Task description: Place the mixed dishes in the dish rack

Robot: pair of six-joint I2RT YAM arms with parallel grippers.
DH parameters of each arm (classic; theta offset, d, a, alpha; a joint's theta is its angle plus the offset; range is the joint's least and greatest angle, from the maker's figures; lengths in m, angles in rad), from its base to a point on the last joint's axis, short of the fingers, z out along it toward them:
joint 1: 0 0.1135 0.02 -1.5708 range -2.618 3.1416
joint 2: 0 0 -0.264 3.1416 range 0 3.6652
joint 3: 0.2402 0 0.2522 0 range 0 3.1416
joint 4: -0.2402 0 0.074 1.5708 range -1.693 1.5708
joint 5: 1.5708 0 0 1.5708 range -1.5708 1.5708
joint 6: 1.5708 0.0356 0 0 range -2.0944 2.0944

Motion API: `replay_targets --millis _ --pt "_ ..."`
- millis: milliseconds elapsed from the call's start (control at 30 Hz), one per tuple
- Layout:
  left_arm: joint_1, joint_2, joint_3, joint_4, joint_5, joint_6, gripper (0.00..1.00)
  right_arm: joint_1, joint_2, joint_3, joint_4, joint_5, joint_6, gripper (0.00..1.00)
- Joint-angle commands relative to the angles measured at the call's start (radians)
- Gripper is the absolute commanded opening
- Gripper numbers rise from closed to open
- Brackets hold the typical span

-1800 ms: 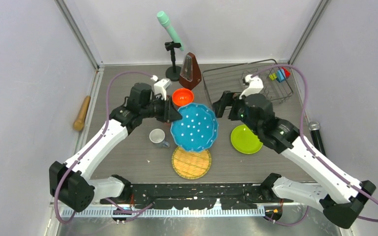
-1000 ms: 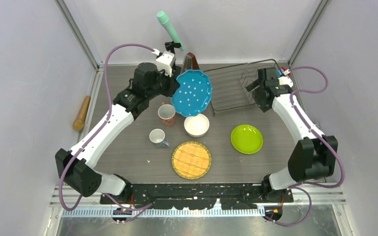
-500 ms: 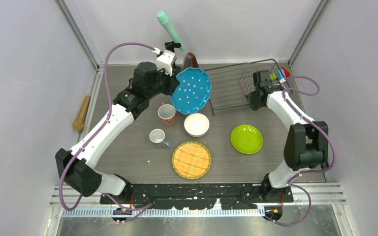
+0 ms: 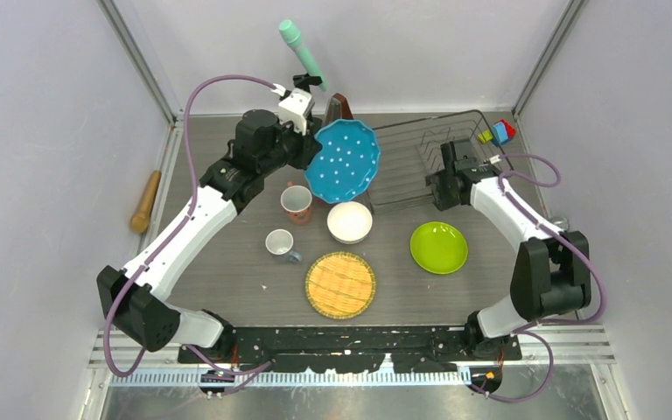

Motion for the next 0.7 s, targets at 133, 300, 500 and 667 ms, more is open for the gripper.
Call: replay_targets --millis 133,300,500,667 --pt "-0.004 -0.079 0.045 0.209 0.088 -0.034 0.00 0.037 -0.163 0.033 -0.037 0.066 -0.118 0.99" --pt "-0.005 -0.079 0.010 0.290 0.138 -0.027 0.00 0.034 -0.194 0.195 -0.242 0.201 -0.303 1.00" --pt "-0.029 -0.029 0.009 0.362 0.216 0.042 0.00 0.034 -0.219 0.359 -0.390 0.111 -0.241 1.00" --pt "-0.094 0.004 -0.023 0.480 0.263 0.352 0.00 0.033 -0.217 0.505 -0.428 -0.088 -0.092 1.00"
